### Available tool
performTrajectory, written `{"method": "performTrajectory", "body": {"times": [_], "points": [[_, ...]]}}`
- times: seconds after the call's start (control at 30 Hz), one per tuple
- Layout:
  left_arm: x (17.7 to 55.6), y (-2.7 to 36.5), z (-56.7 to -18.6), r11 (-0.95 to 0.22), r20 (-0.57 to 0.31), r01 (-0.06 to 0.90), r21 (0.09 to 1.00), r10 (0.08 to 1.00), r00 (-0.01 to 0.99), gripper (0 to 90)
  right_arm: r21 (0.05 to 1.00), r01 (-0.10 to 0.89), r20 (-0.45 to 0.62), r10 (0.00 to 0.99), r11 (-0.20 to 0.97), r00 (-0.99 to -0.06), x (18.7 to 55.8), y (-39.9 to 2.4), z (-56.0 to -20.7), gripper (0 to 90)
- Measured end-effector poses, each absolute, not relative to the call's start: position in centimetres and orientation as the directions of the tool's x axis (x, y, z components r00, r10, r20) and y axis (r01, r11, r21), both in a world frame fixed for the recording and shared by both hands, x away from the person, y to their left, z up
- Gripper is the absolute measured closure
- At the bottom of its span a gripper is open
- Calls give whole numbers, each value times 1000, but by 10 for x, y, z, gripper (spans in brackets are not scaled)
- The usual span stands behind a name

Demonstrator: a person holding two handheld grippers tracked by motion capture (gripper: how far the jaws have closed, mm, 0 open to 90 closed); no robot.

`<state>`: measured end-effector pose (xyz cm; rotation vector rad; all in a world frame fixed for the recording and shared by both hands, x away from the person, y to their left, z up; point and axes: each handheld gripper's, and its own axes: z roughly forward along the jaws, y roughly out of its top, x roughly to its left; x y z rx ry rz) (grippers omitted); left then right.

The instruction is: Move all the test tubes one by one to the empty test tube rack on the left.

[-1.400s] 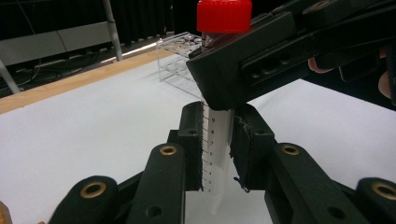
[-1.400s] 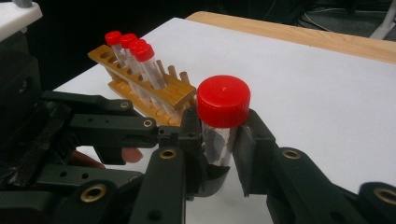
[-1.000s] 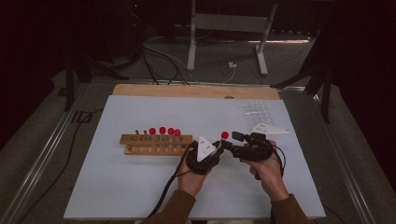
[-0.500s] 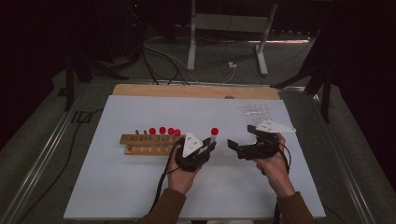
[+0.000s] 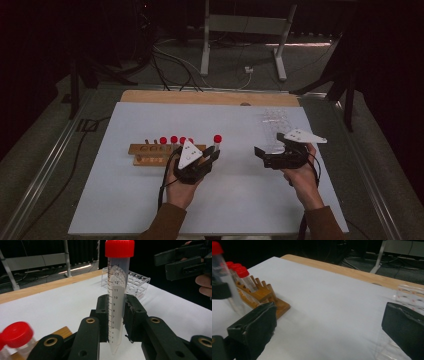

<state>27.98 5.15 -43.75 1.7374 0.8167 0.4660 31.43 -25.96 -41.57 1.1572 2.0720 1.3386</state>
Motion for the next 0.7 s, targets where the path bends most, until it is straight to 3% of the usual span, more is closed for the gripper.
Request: {"method": "performTrajectory", "body": {"times": [0.7], "points": [[269,103,-423,-136,-63,254,958,761,646,760,894,426,120,845,136,-521,314,-283,-418,0]]}}
